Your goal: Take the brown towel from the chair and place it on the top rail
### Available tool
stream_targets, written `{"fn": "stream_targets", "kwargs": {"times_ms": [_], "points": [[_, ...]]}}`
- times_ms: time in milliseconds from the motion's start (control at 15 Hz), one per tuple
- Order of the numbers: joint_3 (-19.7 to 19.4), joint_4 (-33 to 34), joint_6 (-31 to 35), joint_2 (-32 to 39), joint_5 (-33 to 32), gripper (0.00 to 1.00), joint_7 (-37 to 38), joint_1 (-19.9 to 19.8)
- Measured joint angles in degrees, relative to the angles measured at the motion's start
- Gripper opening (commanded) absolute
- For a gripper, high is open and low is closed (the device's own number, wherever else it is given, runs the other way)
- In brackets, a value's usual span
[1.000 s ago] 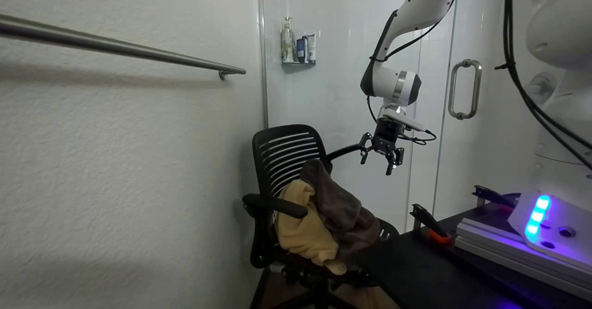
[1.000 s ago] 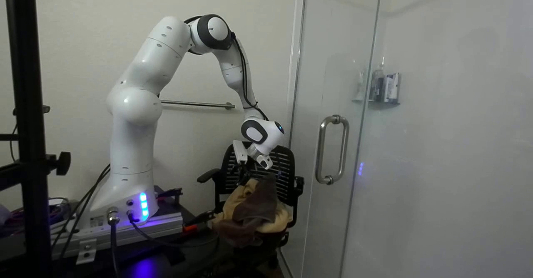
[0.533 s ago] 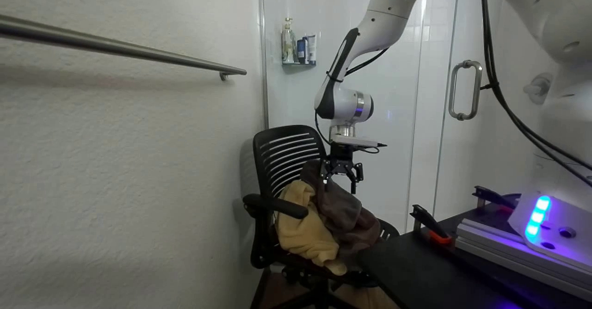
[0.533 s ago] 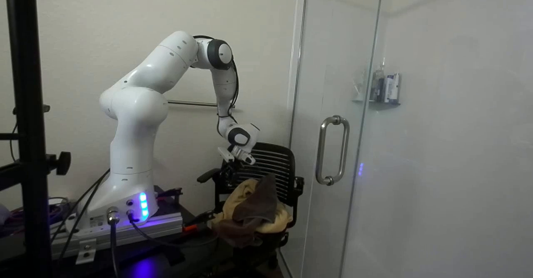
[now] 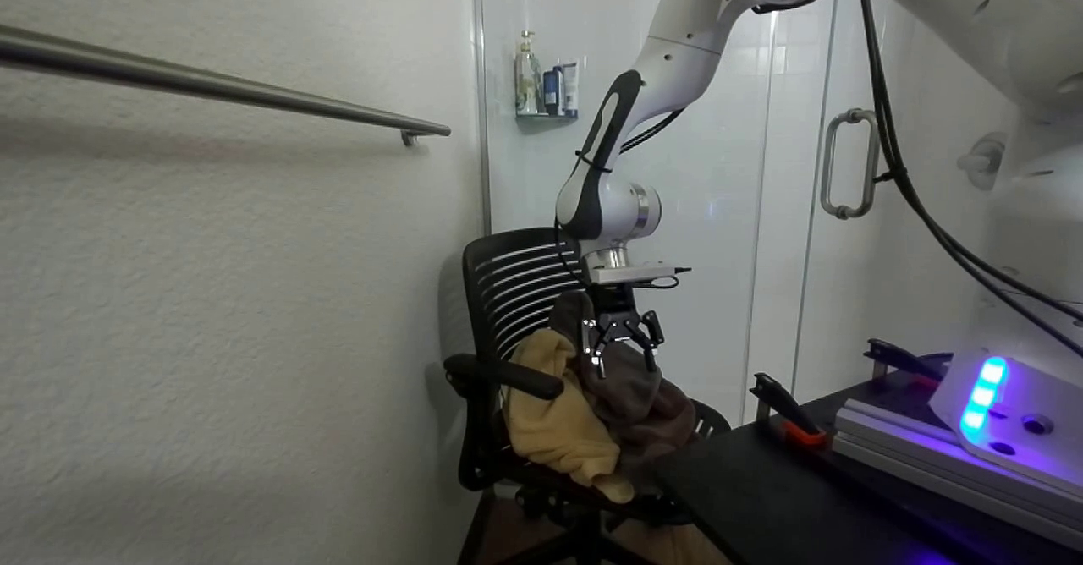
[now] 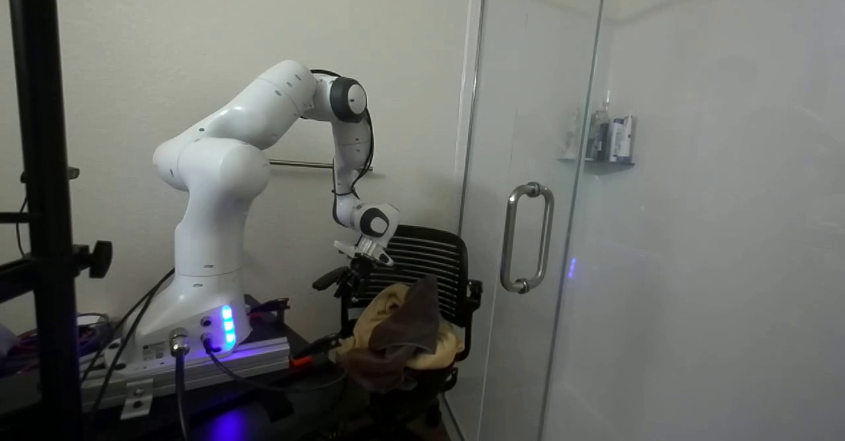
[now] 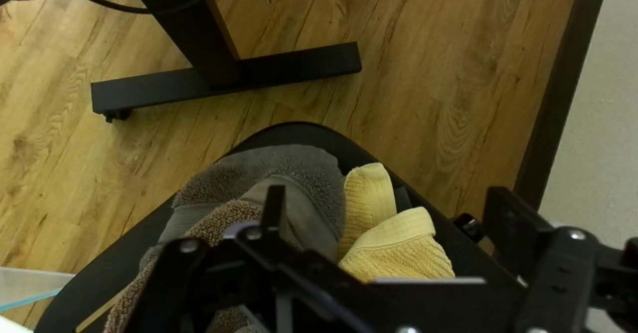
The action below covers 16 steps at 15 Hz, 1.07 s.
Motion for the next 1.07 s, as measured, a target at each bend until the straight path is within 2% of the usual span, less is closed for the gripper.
{"fn": "stream_targets", "kwargs": {"times_ms": [67, 200, 600, 667, 800, 933, 1067], "points": [[0.0, 0.1, 0.1, 0.1, -0.2, 1.00, 0.1, 0.0], [-1.3, 0.1, 3.3, 1.0, -4.7, 1.00, 2.6, 1.2], [-10.6, 0.1, 17.9, 5.9, -19.8, 1.00, 13.8, 10.2], [-11.6, 0.1, 22.2, 6.9, -20.0, 1.00, 15.8, 11.4], [-10.8, 0.2, 29.2, 8.8, -17.0, 1.00, 17.2, 11.1], [-9.1, 0.4, 31.5, 9.5, -15.2, 1.00, 17.1, 9.7], [-9.4, 0.5, 31.3, 9.5, -15.1, 1.00, 17.3, 9.7]]}}
